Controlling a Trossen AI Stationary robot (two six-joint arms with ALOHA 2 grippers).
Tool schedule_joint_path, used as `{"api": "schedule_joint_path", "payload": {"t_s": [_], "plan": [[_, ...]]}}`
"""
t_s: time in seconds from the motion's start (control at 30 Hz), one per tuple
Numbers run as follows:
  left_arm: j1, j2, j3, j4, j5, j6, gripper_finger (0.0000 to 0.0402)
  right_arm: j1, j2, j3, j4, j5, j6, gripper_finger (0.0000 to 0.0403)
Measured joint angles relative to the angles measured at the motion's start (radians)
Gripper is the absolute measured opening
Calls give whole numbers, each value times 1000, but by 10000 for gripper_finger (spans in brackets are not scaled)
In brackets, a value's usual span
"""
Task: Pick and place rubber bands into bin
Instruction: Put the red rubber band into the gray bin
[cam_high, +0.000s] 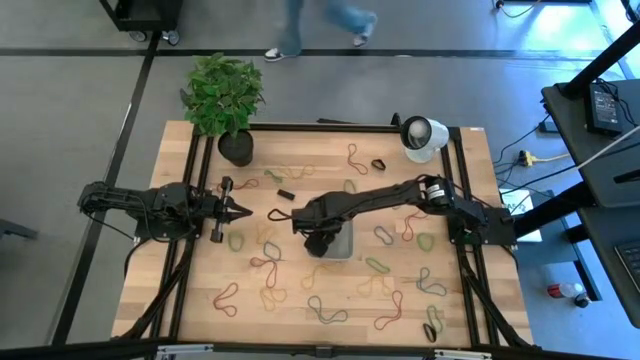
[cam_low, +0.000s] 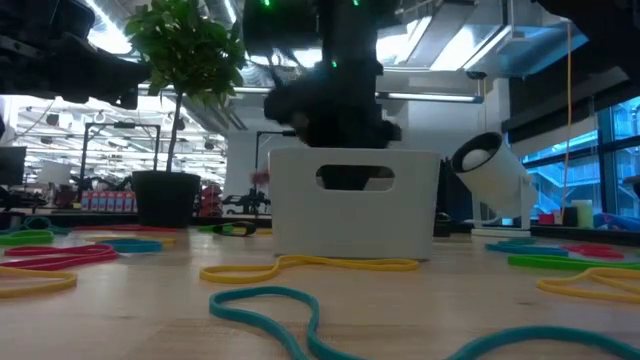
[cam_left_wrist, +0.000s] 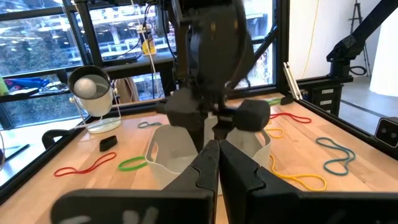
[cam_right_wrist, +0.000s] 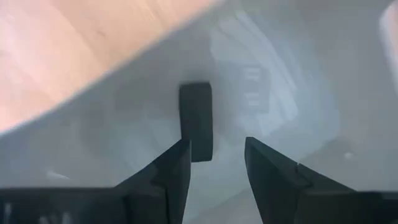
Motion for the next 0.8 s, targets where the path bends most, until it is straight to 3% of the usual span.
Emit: {"api": "schedule_joint_path", "payload": {"t_s": [0.2,0.4,0.6,0.8], "plan": [[0,0,0,0,0,0,8,31,-47,109,-82,101,-30,128],[0,0,0,4,1,-23,6,90,-192,98,-87,215,-30,69],[0,0,0,12,0,-158,8,193,-392,-58,-52,315,36,10],[0,0,0,17,0,-162,6,319,-619,-363,112,415,193,14]]}}
